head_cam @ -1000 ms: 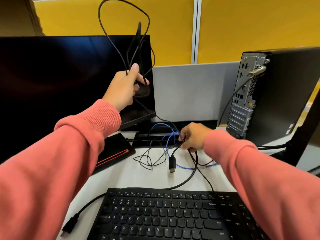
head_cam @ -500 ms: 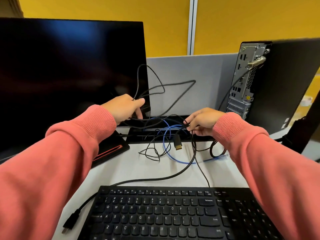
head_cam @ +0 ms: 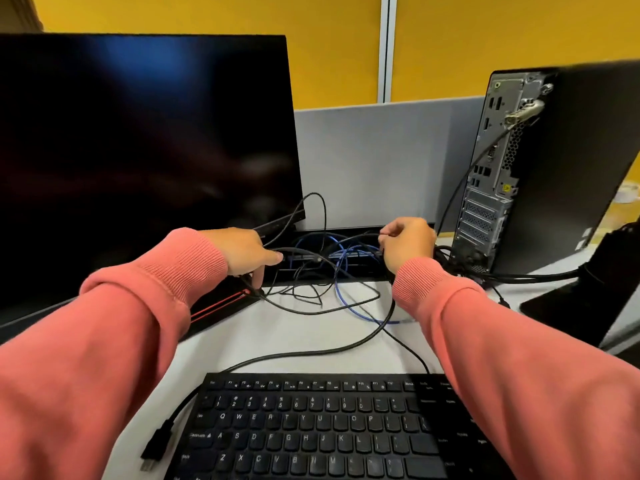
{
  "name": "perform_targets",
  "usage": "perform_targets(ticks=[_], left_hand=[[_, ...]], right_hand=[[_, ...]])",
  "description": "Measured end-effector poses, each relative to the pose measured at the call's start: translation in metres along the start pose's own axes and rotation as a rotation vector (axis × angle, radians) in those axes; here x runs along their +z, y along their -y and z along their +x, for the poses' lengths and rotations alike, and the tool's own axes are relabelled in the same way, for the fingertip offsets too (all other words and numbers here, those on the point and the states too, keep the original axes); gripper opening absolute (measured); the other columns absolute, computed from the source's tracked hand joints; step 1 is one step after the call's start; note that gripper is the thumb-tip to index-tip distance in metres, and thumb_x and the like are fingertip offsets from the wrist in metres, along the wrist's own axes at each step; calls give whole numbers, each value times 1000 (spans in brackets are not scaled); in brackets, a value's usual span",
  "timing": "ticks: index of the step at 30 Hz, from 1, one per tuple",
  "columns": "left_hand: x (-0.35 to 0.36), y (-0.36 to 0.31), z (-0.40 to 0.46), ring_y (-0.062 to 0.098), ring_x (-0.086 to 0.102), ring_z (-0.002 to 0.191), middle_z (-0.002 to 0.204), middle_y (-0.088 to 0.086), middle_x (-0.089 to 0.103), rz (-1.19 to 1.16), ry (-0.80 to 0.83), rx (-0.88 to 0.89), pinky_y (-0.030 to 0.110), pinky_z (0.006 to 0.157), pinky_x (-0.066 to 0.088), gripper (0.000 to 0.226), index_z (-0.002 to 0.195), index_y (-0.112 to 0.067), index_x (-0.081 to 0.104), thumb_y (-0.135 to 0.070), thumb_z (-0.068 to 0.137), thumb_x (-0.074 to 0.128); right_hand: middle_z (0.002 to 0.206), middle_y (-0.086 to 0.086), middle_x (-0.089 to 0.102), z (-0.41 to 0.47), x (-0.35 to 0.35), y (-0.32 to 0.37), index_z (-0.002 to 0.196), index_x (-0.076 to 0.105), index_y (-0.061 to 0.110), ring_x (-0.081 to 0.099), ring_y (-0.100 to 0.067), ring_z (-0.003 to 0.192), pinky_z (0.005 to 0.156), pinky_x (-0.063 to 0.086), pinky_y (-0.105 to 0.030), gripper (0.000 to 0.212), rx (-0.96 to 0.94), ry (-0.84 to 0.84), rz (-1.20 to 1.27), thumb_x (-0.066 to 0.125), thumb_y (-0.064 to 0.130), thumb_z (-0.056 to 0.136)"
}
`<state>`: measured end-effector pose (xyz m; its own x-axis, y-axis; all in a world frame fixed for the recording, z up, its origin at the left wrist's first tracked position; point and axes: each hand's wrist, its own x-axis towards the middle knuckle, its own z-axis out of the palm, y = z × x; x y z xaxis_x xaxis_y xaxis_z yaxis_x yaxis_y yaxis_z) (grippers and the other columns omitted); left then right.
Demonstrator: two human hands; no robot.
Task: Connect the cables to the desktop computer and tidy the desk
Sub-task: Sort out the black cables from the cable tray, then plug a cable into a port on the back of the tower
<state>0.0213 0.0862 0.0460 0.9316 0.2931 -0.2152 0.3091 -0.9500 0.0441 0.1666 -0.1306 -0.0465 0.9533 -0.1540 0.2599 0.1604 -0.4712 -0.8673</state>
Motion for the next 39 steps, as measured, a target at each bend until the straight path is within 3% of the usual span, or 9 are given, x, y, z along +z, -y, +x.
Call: perform_targets(ticks=[5, 11, 16, 23, 27, 29, 33, 36, 39], left_hand=[[8, -11, 4, 12, 68, 81, 83, -2, 74, 24, -19, 26, 29, 81, 51, 43, 91, -24, 76, -58, 98, 52], [-1, -2, -10, 20, 56, 121, 132, -4, 60, 42, 46, 128, 35, 105, 44, 65, 137, -35, 52, -57, 81, 77], [-29, -9, -18, 15, 44, 60, 103, 10, 59, -524, -40, 176, 27, 51, 36, 34, 125, -33, 52, -22, 95, 65], [-27, -66, -53, 19, 40, 53, 71, 7, 62, -803, -170, 534, 24, 46, 30, 29, 108, -18, 65, 3, 91, 56], [-26, -100, -83, 17, 51, 60, 82, 14, 66, -1073, 24, 733, 24, 53, 40, 28, 100, -4, 74, -24, 85, 61], [-26, -108, -90, 18, 57, 65, 88, 16, 68, -1170, 75, 767, 25, 59, 44, 39, 108, -2, 71, -21, 78, 53], [-16, -114, -98, 16, 58, 64, 79, -1, 69, -956, -201, 785, 35, 61, 48, 19, 111, -2, 69, -5, 94, 60], [-6, -119, -101, 30, 54, 57, 76, 20, 63, -894, -337, 812, 46, 55, 49, 15, 99, -9, 73, -21, 101, 63], [1, -123, -103, 26, 60, 64, 82, 10, 65, -876, -446, 843, 41, 55, 51, 16, 101, -21, 77, -28, 100, 63]], right_hand=[[89, -9, 66, -9, -6, -3, 80, 67, 18, 62, -29, 75, 67, 44, -28, 15, -200, 112, -394, 65, 6, 88], [108, -4, 67, -19, -10, -4, 100, 75, 25, 66, -32, 95, 75, 50, -32, 22, -321, 263, -573, 61, 11, 91], [123, 1, 65, -26, -26, -5, 117, 71, 28, 63, -23, 108, 97, 51, -38, 30, -222, 237, -255, 70, 17, 89], [125, 13, 43, -69, -80, 35, 145, 43, 46, 62, -14, 81, 82, 55, -28, 73, -474, 206, 111, 64, 3, 89], [104, -3, 59, -93, -83, 53, 104, 64, 14, 63, -4, 87, 80, 54, -26, 16, -586, 381, 251, 56, 3, 95], [82, -1, 65, -102, -92, 55, 80, 61, 11, 59, 2, 73, 70, 51, -24, 24, -494, 372, 291, 47, 1, 97], [83, -5, 70, -112, -106, 49, 78, 63, 27, 61, -14, 70, 69, 52, -38, 34, -427, 456, 304, 42, 22, 104], [87, -1, 72, -119, -110, 42, 85, 64, 26, 64, -20, 72, 66, 49, -30, 35, -408, 496, 257, 38, 34, 107], [88, -1, 71, -126, -113, 37, 93, 65, 23, 62, -16, 71, 67, 51, -33, 36, -390, 513, 260, 37, 41, 107]])
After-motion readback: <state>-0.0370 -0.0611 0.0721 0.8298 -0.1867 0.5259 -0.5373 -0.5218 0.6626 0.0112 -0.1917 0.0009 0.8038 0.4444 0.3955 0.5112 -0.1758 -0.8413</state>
